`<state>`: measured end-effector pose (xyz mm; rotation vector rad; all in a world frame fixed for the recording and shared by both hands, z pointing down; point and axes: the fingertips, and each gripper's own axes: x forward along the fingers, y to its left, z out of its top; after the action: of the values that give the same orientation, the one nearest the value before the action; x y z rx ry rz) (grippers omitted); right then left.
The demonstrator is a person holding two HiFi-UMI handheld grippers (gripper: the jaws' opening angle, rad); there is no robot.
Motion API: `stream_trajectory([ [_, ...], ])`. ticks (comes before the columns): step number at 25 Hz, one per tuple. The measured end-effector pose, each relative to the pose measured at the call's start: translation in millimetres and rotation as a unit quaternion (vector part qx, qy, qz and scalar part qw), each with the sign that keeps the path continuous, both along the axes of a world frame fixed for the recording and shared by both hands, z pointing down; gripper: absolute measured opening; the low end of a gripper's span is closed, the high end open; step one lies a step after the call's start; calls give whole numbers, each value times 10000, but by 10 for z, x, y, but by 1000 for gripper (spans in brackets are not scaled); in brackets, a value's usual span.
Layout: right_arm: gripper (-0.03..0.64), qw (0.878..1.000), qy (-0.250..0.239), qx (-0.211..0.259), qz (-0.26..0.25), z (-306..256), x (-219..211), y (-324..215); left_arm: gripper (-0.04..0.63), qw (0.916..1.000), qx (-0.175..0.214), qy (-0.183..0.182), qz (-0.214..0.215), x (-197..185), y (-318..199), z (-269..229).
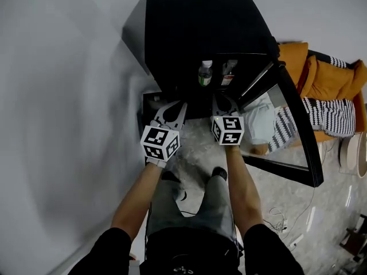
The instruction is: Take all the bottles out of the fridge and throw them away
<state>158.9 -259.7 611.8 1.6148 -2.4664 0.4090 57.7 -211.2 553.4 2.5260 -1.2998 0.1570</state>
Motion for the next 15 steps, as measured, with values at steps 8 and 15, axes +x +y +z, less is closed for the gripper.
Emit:
stream_trajectory([
  [8, 223, 10000, 84, 33, 33, 606, -161, -515, 6, 9997, 212, -74, 85, -10, -215, 478],
  [15, 304, 9997, 120, 103, 198, 970, -218, -947, 6, 9990, 429, -54, 91, -11, -357, 790],
])
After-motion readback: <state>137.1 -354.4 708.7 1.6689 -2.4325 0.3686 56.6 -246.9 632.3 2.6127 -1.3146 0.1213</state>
